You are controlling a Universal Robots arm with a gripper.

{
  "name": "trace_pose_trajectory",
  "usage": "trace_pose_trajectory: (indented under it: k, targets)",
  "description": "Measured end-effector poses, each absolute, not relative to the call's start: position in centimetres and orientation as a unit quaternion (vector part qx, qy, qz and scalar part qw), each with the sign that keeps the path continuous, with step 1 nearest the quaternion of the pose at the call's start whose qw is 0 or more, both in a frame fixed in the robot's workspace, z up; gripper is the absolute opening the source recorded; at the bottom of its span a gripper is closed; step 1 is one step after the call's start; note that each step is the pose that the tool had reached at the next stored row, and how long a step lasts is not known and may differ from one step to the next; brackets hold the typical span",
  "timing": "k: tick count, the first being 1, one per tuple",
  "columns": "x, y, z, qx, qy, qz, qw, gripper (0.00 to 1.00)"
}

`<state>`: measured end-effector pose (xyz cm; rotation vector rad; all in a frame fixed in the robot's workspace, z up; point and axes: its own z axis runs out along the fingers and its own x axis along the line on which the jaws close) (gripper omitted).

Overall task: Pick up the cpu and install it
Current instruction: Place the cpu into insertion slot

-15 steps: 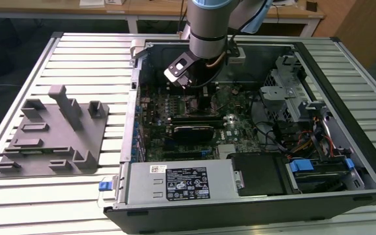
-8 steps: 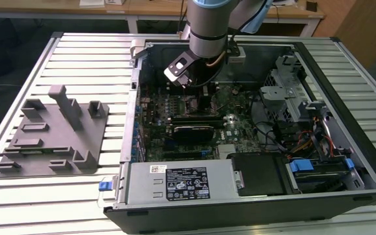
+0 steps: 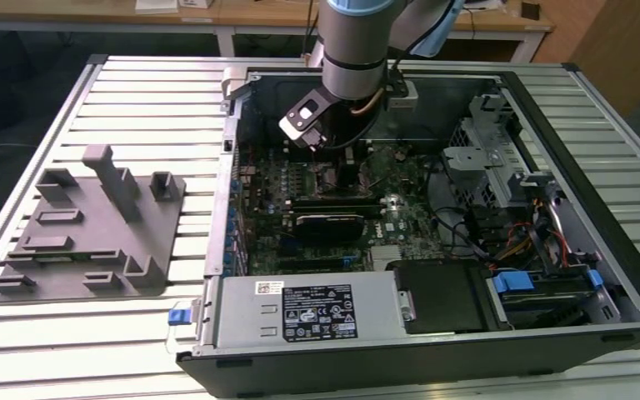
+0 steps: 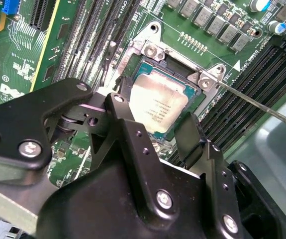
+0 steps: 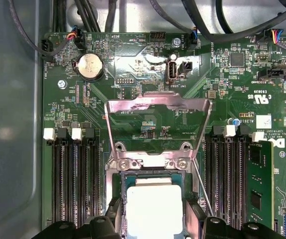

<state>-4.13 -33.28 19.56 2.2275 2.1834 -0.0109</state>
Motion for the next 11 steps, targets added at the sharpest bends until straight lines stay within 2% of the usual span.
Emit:
trace_pose_trajectory:
  k: [11]
  targets:
    - [-3.97, -33.28, 19.52, 0.714, 0.7, -0.004, 0.011, 0.62]
